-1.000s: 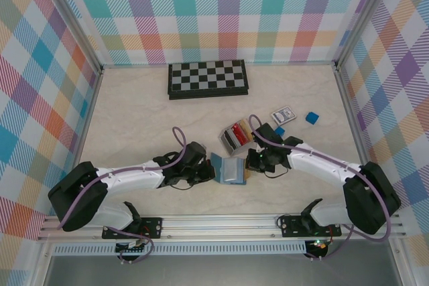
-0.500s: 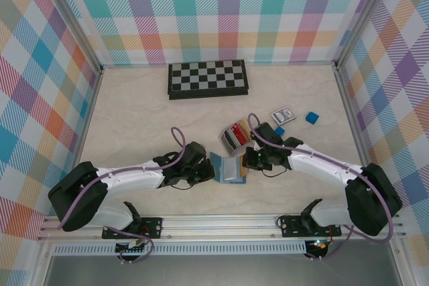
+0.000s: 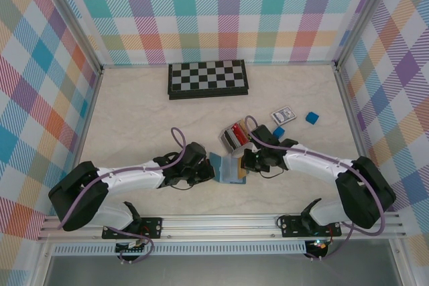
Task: Put the credit cards into the card holder
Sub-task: Open the card holder at the bottom-center of the table, then flip over the card slot in the card holder.
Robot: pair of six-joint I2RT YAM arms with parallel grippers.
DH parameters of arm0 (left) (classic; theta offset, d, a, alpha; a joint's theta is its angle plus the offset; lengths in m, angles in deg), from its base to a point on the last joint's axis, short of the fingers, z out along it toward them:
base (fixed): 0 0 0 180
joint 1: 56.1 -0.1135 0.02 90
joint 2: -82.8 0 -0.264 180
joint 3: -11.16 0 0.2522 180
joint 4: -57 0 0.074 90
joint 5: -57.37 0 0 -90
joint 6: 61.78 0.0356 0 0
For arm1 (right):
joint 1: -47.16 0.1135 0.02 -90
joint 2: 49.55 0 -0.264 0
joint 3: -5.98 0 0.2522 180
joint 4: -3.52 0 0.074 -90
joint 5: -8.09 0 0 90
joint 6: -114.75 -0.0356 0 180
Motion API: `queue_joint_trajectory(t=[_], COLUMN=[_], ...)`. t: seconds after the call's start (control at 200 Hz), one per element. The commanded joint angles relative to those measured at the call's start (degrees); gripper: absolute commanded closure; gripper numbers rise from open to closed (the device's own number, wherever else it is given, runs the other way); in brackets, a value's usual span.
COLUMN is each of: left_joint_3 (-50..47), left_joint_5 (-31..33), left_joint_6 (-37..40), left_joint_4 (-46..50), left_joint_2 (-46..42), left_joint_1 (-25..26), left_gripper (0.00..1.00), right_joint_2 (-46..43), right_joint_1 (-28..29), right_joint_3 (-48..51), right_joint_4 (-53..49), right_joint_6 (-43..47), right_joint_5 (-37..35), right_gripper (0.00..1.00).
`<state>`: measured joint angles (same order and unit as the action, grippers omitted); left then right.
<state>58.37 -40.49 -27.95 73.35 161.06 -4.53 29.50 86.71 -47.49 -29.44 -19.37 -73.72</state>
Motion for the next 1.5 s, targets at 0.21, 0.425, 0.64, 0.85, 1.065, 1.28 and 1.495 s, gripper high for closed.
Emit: queue_joint_trajectory(t=[0.21, 0.425, 0.64, 0.85, 1.065, 1.28, 1.495], left_joint_3=[-1.52, -2.16, -2.93, -3.73, -3.63, -4.16, -5.45], left_joint_5=[-0.11, -0.14, -0.02, -1.44, -0.97, 0.83, 5.93], left_joint_6=[-0.57, -0.79, -1.51, -4.22, -4.66, -3.53, -2.34], left_joint_4=[-1.68, -2.43, -4.37, -10.76, -10.24, -5.75, 0.72], left_joint_2=[1.57, 1.91, 2.06, 3.88, 3.26, 0.59, -6.85], left_joint_1=[0.55, 0.72, 0.81, 1.15, 1.43, 1.58, 1.60], left_gripper=[0.99, 0.99, 0.99, 0.99, 0.98, 0.70, 0.37], right_joint_2=[1.92, 5.46, 0.58, 2.32, 4.69, 6.96, 8.76], right_joint_1=[0.61, 2.43, 2.99, 4.16, 4.47, 4.51, 4.48], right_joint_3=[2.21, 2.14, -2.53, -2.71, -1.72, 0.46, 1.29], right_joint_4=[2.72, 5.16, 2.97, 9.51, 11.17, 11.18, 13.50], right_joint_6=[-2.07, -2.33, -1.19, -3.71, -5.36, -5.89, -6.11], right_joint_5=[1.13, 2.58, 3.46, 7.77, 6.67, 3.86, 5.60], right_gripper=[0.94, 0.94, 0.94, 0.93, 0.93, 0.93, 0.93])
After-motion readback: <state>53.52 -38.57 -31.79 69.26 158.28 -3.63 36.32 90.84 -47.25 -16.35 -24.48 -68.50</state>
